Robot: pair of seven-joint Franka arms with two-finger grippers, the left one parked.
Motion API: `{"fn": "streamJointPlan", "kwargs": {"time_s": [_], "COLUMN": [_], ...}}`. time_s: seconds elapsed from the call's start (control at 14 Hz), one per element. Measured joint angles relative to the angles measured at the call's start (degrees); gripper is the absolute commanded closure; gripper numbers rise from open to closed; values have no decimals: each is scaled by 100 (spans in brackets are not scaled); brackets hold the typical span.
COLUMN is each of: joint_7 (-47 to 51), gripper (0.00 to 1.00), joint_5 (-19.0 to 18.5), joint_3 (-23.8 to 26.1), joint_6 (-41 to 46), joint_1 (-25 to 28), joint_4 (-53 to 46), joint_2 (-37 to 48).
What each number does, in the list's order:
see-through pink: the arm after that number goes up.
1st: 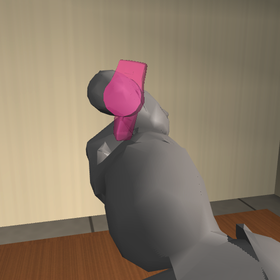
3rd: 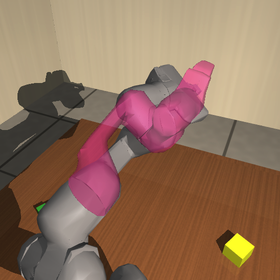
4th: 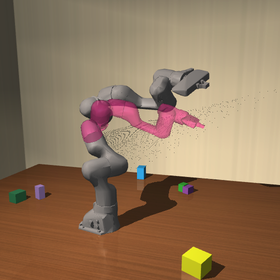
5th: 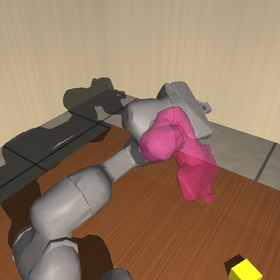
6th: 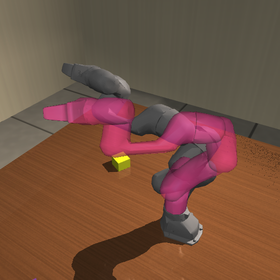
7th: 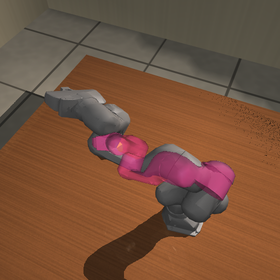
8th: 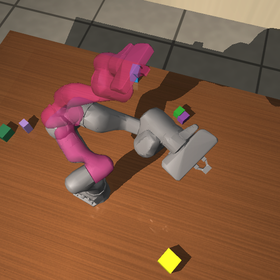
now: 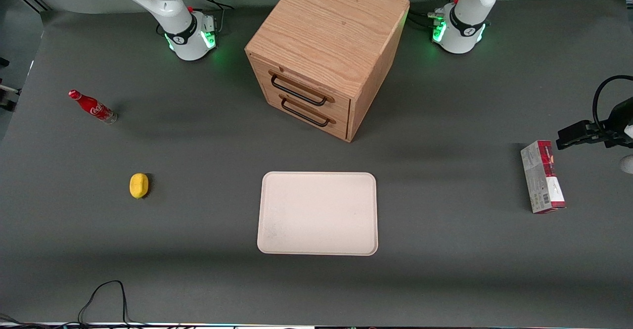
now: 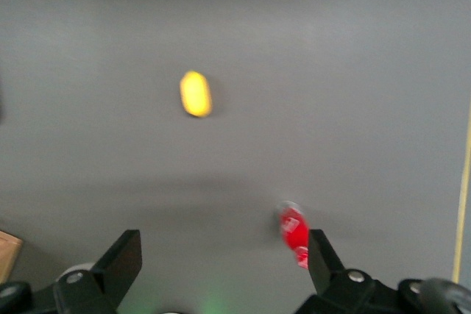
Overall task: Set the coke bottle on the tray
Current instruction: 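Lower the open right gripper over the red bottle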
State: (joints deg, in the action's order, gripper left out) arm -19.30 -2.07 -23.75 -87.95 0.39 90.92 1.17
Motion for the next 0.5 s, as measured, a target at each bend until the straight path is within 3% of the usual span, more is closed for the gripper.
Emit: {"fn": "streamJointPlan", "kwargs": {"time_s": [0.21,0.5], "joint_7": [-480,-486], "gripper": [0,0], "joint_5": [-30,-482], "joint_3": [-784,-857], "joint_6": [58,84], "joint_1": [-26,17], "joint_4": [406,1402], "joint_2": [325,1463]}}
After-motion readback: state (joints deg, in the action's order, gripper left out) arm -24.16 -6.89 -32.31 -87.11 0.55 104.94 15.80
